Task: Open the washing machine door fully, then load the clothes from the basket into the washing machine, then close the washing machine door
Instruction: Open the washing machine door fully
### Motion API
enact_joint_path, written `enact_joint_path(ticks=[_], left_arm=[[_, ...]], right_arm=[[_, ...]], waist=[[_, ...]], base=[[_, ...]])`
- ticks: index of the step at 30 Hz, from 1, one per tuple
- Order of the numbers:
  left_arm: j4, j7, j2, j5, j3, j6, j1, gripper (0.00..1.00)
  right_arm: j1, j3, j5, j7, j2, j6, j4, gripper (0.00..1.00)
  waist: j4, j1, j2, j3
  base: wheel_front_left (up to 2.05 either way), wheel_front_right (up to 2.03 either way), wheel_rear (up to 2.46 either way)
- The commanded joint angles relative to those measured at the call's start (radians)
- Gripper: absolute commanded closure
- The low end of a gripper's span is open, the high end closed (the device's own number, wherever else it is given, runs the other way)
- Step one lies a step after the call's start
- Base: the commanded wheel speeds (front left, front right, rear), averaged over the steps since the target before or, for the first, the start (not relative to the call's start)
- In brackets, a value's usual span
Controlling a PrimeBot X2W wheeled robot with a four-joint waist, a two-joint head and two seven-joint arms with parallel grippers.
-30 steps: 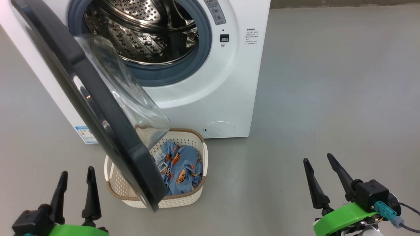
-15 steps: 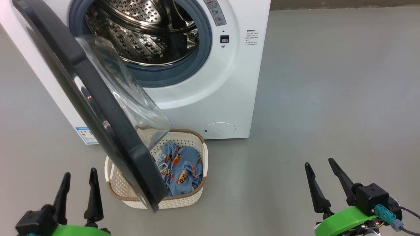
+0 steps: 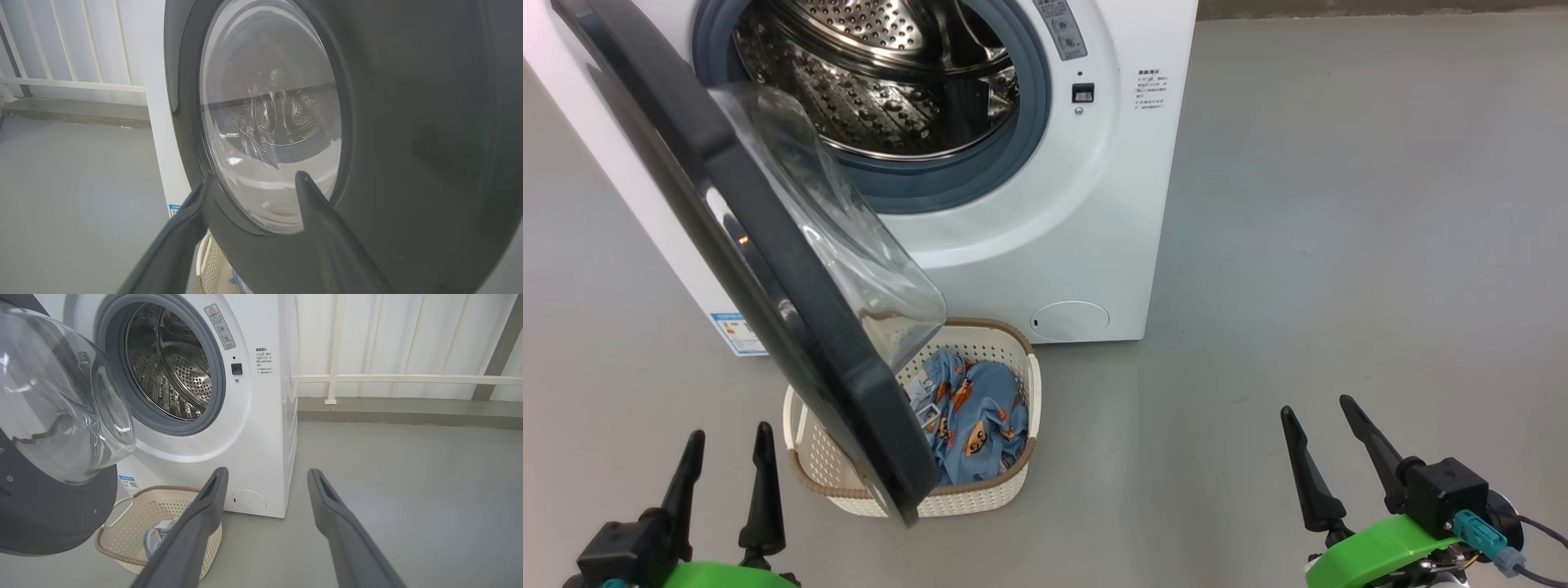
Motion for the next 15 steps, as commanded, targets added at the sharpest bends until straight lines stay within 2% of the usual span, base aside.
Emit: enact_joint_path(ticks=[1,10,12,15], left_arm=[[-0.017,-0.005,0.018,0.011,0.029,-0.003,-0.009,0.00],[-0.004,-0.005,0.030,0.043,0.019,-0.003,-0.008,0.00],[0.001,-0.005,0.030,0.044,0.016,-0.003,-0.010,1.00],[-0.038,-0.005,0.029,0.039,0.028,-0.003,-0.023,1.00]], right_arm=[[-0.013,0.025,-0.009,-0.012,0.004,0.002,-0.020,0.00],[-0.014,0.025,-0.014,-0.012,0.005,0.002,-0.014,0.00],[-0.013,0.023,-0.015,-0.012,0.005,0.002,-0.014,0.00],[-0.012,0.020,-0.016,-0.012,0.006,0.002,-0.014,0.00]], waist=[[0.000,0.0000,0.0000,0.000],[-0.001,0.0000,0.0000,-0.001],[-0.001,0.0000,0.0000,-0.001],[0.001,0.0000,0.0000,0.001]], base=[[0.00,0.00,0.00],[0.00,0.00,0.00],[0.00,0.00,0.00],[0.00,0.00,0.00]])
